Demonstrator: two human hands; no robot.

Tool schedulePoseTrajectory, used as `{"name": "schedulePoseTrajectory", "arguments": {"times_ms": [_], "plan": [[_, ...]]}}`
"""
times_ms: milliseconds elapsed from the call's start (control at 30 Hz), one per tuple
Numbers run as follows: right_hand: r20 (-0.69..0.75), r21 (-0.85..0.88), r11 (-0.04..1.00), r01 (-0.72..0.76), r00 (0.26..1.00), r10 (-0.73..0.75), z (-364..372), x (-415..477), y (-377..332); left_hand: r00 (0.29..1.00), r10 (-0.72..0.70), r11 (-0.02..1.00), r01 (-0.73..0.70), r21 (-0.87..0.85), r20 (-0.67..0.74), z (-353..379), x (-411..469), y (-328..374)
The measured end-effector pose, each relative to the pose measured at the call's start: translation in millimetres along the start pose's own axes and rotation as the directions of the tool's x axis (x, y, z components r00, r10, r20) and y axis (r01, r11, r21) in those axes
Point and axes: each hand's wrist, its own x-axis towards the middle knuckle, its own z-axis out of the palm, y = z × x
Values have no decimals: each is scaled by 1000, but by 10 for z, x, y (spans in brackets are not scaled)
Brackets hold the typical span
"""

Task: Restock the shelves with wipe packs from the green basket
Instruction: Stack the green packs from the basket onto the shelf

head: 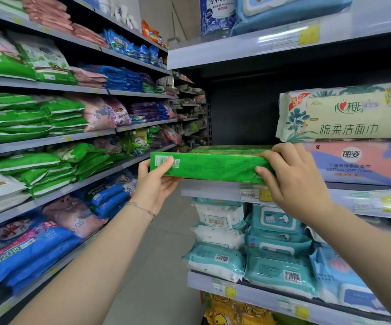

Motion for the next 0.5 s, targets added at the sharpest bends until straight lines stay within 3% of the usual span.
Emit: {"name": "schedulePoseTrajectory", "arguments": {"times_ms": [333,433,500], "plan": [[-25,-114,993,9,1000,-12,136,257,153,989,140,988,-137,-75,36,218,280,86],[60,-207,978,-8,998,21,269,288,250,983,176,984,-174,36,-45,284,432,-41],[87,-244,969,-40,994,63,334,296,305,969,225,953,-198,229,-100,354,474,-98]]}}
